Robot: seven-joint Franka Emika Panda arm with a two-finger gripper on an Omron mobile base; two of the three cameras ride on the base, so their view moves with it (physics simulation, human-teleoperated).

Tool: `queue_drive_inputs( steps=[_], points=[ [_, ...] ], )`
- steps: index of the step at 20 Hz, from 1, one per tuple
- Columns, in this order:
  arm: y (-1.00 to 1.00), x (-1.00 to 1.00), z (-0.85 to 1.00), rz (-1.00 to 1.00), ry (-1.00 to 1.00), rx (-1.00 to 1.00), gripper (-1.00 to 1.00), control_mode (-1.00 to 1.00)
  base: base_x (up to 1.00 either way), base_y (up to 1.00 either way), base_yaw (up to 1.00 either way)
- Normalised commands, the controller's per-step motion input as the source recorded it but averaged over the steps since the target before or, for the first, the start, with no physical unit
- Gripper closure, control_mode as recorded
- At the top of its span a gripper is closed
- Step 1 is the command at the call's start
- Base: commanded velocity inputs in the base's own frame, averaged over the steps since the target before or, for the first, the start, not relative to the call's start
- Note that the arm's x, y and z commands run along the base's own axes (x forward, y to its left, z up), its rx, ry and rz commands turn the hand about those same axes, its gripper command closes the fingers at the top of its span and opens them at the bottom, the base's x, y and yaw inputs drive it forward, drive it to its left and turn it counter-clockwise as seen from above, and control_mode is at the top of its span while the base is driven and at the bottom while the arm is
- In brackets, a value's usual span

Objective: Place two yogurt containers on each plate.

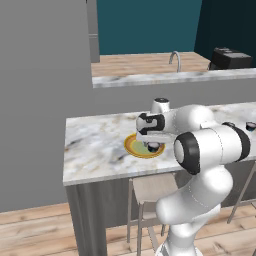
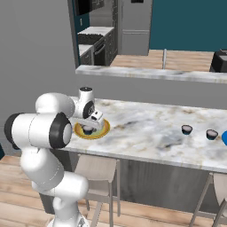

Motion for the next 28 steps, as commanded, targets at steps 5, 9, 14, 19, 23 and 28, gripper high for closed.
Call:
queue_drive_inputs(
  steps=[5,9,14,19,23,28],
  points=[
    [0.00,0.00,-0.31,0.01,0.00,0.01,1.00,-1.00,0.00,0.00,0.00],
    [0.00,0.06,-0.05,0.00,0.00,0.00,1.00,-1.00,0.00,0.00,0.00],
    [0.00,0.15,0.00,0.00,0.00,0.00,1.00,-1.00,0.00,0.00,0.00],
    [0.00,0.20,0.00,0.00,0.00,0.00,1.00,-1.00,0.00,0.00,0.00],
    [0.00,0.07,-0.04,0.00,0.00,0.00,1.00,-1.00,0.00,0.00,0.00],
    [0.01,0.00,-0.07,0.00,0.00,0.00,-1.00,-1.00,0.00,0.00,0.00]
  ],
)
